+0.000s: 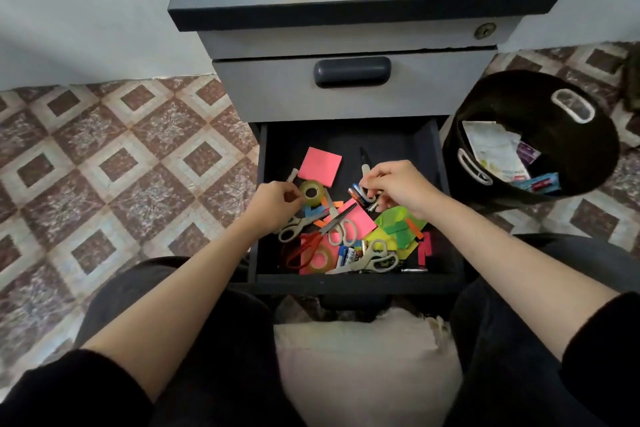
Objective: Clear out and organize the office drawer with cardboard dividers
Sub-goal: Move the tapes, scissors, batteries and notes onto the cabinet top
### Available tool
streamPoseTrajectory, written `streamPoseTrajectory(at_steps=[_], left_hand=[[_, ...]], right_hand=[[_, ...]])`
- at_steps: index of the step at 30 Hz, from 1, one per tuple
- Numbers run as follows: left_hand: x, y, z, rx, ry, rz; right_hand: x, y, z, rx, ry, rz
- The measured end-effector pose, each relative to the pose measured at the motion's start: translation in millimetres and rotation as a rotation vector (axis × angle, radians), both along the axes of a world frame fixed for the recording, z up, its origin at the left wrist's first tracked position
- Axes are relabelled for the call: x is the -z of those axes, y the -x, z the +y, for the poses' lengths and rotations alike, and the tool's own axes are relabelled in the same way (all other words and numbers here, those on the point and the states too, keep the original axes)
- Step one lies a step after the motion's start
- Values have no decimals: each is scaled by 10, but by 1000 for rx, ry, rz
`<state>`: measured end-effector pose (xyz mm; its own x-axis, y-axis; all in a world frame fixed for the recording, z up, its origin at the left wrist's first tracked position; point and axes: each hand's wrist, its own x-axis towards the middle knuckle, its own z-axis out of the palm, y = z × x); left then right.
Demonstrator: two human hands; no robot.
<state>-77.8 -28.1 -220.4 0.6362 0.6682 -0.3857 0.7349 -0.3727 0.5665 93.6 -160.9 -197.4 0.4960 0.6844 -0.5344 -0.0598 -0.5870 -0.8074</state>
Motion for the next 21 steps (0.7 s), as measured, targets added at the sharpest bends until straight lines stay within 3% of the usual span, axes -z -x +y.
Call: streamPoseTrajectory(at_steps=[6, 12, 15, 21], left_hand=[[261, -127, -137, 217, 35, 123], [454, -237, -308, 487, 79, 251], [524, -298, -376, 641, 39, 428], [593, -317, -288, 602, -51, 543]], right_hand=[[123, -46, 44, 11, 62, 98], [143, -10, 151, -61, 49, 47], [158, 17, 169, -94, 55, 30], [189, -7, 120, -110, 73, 12]])
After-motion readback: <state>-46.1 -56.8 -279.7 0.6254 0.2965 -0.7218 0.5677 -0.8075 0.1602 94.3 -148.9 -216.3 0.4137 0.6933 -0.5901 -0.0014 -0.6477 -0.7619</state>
